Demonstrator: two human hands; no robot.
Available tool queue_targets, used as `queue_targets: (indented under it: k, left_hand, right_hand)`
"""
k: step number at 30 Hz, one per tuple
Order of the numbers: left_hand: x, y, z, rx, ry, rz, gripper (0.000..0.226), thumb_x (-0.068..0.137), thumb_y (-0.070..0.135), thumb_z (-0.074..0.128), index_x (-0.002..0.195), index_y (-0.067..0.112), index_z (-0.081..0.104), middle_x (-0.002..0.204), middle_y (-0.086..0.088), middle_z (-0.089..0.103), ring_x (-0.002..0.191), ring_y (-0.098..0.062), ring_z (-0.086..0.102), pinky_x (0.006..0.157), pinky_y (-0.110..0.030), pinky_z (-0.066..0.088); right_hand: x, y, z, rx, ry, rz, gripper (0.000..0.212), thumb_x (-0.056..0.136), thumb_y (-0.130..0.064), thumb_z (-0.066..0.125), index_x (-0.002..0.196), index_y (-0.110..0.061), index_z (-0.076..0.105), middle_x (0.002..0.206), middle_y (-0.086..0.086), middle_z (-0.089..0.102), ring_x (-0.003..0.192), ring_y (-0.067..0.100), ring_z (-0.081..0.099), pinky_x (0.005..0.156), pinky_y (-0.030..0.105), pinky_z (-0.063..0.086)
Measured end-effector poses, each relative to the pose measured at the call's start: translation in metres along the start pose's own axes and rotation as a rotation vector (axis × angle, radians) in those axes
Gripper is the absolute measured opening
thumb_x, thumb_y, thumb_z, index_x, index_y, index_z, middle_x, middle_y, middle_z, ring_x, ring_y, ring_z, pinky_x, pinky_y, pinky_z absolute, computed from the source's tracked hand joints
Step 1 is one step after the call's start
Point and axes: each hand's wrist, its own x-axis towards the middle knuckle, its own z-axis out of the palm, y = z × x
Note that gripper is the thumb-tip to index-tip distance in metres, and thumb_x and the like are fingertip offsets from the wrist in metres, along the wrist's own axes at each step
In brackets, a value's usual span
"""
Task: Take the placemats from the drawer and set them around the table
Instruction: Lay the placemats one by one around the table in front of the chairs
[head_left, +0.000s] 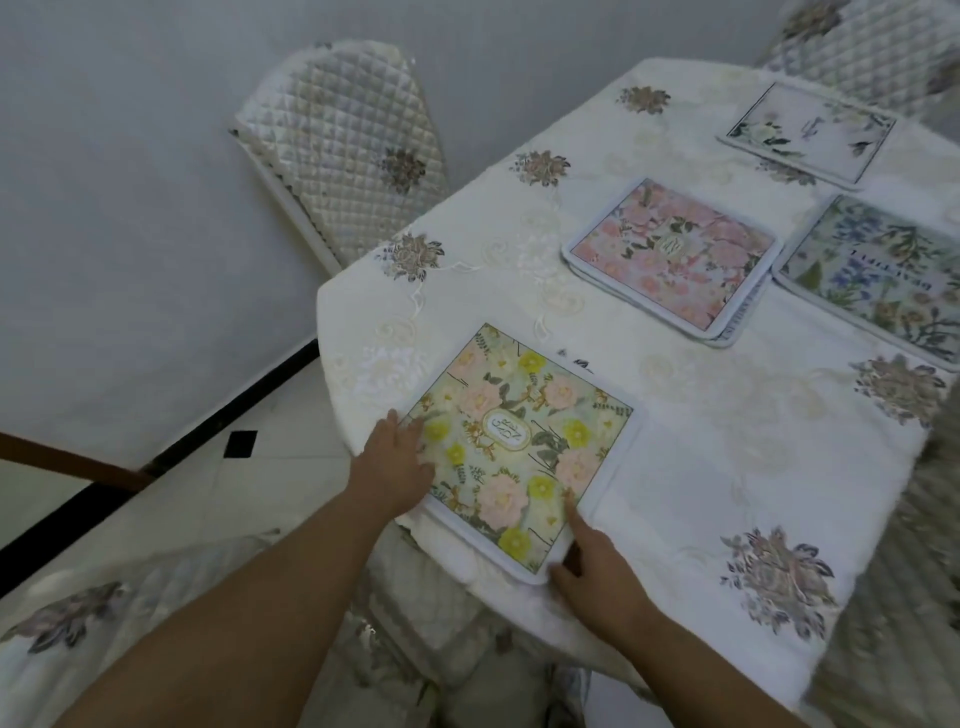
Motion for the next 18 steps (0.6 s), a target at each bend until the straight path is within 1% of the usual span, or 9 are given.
queue_targets:
  k: [2, 5, 8, 9, 11, 13, 15, 16, 18]
  left_hand:
    - [-0.004, 0.001, 0.012, 0.035, 0.042, 0.047, 0.075, 0.097, 0.043, 0.047, 0.158, 0.019, 0.011, 0.165, -0.014, -0.001, 0.152, -0.033, -0.002, 0.122, -0.049, 0.012]
    - [-0.01, 0.012, 0.025, 0.052, 0.084, 0.081, 0.071, 0.095, 0.054, 0.034, 0.157, 0.031, 0.009, 0.166, -0.005, -0.004, 0.152, -0.031, -0.008, 0.122, -0.051, 0.003]
    - [-0.021, 0.023, 0.036, 0.089, 0.09, 0.112, 0.068, 0.096, 0.06, 0.027, 0.155, 0.042, -0.002, 0.166, 0.002, -0.011, 0.151, -0.028, -0.015, 0.119, -0.053, -0.006]
    - [-0.025, 0.026, 0.04, 0.099, 0.097, 0.119, 0.069, 0.095, 0.061, 0.025, 0.155, 0.043, -0.005, 0.165, 0.002, -0.013, 0.151, -0.028, -0.017, 0.119, -0.053, -0.007]
    - [-0.032, 0.031, 0.048, 0.133, 0.122, 0.153, 0.069, 0.094, 0.063, 0.017, 0.154, 0.043, -0.008, 0.165, 0.002, -0.015, 0.15, -0.028, -0.02, 0.12, -0.054, -0.007]
    - [-0.038, 0.04, 0.057, 0.155, 0.131, 0.231, 0.066, 0.095, 0.061, 0.015, 0.154, 0.042, -0.009, 0.164, 0.003, -0.018, 0.148, -0.026, -0.025, 0.121, -0.054, -0.006]
    - [-0.046, 0.049, 0.07, 0.169, 0.141, 0.316, 0.062, 0.098, 0.06, 0.014, 0.155, 0.042, -0.006, 0.164, 0.004, -0.015, 0.148, -0.025, -0.026, 0.12, -0.053, -0.007]
    - [-0.049, 0.053, 0.076, 0.18, 0.155, 0.344, 0.061, 0.099, 0.06, 0.014, 0.155, 0.042, -0.002, 0.165, 0.004, -0.011, 0.149, -0.024, -0.023, 0.119, -0.054, -0.006]
    - [-0.049, 0.053, 0.083, 0.196, 0.186, 0.362, 0.059, 0.101, 0.058, 0.016, 0.156, 0.041, 0.004, 0.166, 0.005, -0.002, 0.151, -0.023, -0.015, 0.119, -0.053, 0.0]
  right_hand:
    - [0.0, -0.006, -0.003, -0.014, -0.018, -0.003, 0.084, 0.091, -0.022, 0.058, 0.153, -0.026, 0.002, 0.087, -0.001, 0.063, 0.068, 0.002, 0.056, 0.057, 0.012, 0.043]
    - [-0.005, -0.009, 0.0, -0.005, -0.034, 0.002, 0.076, 0.093, -0.024, 0.057, 0.154, -0.026, 0.011, 0.093, -0.005, 0.064, 0.078, 0.002, 0.059, 0.067, 0.013, 0.046]
    - [-0.011, -0.008, 0.007, 0.001, -0.071, -0.012, 0.073, 0.093, -0.022, 0.054, 0.152, -0.029, 0.013, 0.076, -0.009, 0.058, 0.064, -0.002, 0.055, 0.059, 0.015, 0.045]
    - [-0.011, -0.007, 0.009, -0.013, -0.057, -0.024, 0.069, 0.092, -0.021, 0.054, 0.15, -0.031, 0.018, 0.073, -0.008, 0.058, 0.062, 0.0, 0.055, 0.057, 0.017, 0.045]
    - [-0.009, -0.01, 0.006, -0.075, 0.047, -0.05, 0.048, 0.09, -0.023, 0.053, 0.135, -0.032, 0.041, 0.075, -0.008, 0.059, 0.066, 0.003, 0.057, 0.061, 0.021, 0.049]
    - [0.0, -0.017, 0.005, -0.139, 0.235, -0.098, 0.031, 0.09, -0.025, 0.05, 0.121, -0.027, 0.055, 0.094, -0.009, 0.06, 0.083, 0.005, 0.057, 0.074, 0.025, 0.051]
    - [0.015, -0.021, 0.009, -0.23, 0.348, -0.229, 0.037, 0.093, -0.028, 0.047, 0.128, -0.022, 0.056, 0.124, -0.002, 0.057, 0.114, 0.014, 0.052, 0.095, 0.026, 0.045]
    - [0.022, -0.023, 0.012, -0.285, 0.326, -0.292, 0.045, 0.095, -0.032, 0.044, 0.138, -0.021, 0.05, 0.141, 0.001, 0.049, 0.131, 0.018, 0.042, 0.107, 0.029, 0.037]
    - [0.035, -0.014, 0.014, -0.411, 0.179, -0.356, 0.056, 0.101, -0.044, 0.029, 0.153, -0.027, 0.02, 0.162, -0.003, 0.008, 0.149, 0.015, 0.002, 0.12, 0.033, 0.01]
